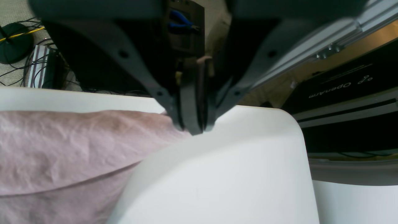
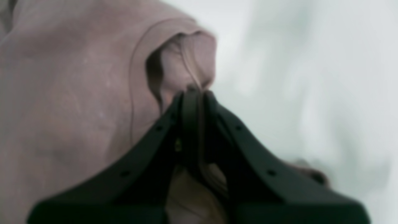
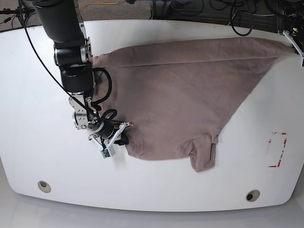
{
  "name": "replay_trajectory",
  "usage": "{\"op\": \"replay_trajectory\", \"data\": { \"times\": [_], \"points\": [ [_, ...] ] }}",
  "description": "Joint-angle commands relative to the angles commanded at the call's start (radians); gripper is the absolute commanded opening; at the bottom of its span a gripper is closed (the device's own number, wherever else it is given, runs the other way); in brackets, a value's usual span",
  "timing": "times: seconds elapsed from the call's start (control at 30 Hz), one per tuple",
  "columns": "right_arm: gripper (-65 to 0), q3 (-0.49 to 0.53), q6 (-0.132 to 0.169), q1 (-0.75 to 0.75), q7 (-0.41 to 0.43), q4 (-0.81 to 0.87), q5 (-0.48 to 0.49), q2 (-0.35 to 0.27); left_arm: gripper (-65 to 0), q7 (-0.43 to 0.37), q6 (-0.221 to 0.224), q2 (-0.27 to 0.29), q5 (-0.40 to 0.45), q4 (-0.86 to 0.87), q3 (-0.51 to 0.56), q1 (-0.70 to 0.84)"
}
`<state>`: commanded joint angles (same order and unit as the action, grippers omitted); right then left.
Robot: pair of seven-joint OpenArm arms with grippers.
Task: Fold the T-shirt properly
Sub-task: 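Drag the hem with the right gripper away from the left gripper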
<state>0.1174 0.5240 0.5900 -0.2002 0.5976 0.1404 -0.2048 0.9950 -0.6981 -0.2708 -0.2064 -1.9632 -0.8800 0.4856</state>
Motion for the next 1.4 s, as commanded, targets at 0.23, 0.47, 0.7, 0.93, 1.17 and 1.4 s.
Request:
{"op": "replay_trajectory", "data": {
  "times": [0.23,0.47,0.7,0.93,1.17,1.4],
  "points": [
    [-62.6,-0.06,0.0,-0.11,-0.072,0.144,0.0,-0.068,-65.0,0.0,0.0,-0.005,0.0,0.0,0.068,-0.002],
    [-62.6,-0.238,0.005,-0.295,-0.203,0.39,-0.006,-0.086,-65.0,-0.002,0.0,-0.008,0.0,0.002,0.137,-0.046],
    [-62.5,-0.318,0.003,-0.482,-0.241,0.583,-0.006,-0.086,-65.0,-0.002,0.0,-0.061,0.0,0.003,0.219,-0.084],
    [-62.5,-0.379,0.002,-0.624,-0.241,0.721,-0.006,-0.08,-65.0,0.0,0.0,-0.11,0.008,0.005,0.288,-0.163],
    [-62.3,-0.404,0.002,-0.69,-0.241,0.809,-0.006,-0.081,-65.0,-0.002,0.0,-0.12,0.129,0.057,0.371,-0.249],
    [-53.7,-0.404,0.002,-0.703,-0.316,0.928,-0.006,-0.084,-65.0,-0.002,0.0,-0.12,0.163,0.161,0.382,-0.325]
  ]
}}
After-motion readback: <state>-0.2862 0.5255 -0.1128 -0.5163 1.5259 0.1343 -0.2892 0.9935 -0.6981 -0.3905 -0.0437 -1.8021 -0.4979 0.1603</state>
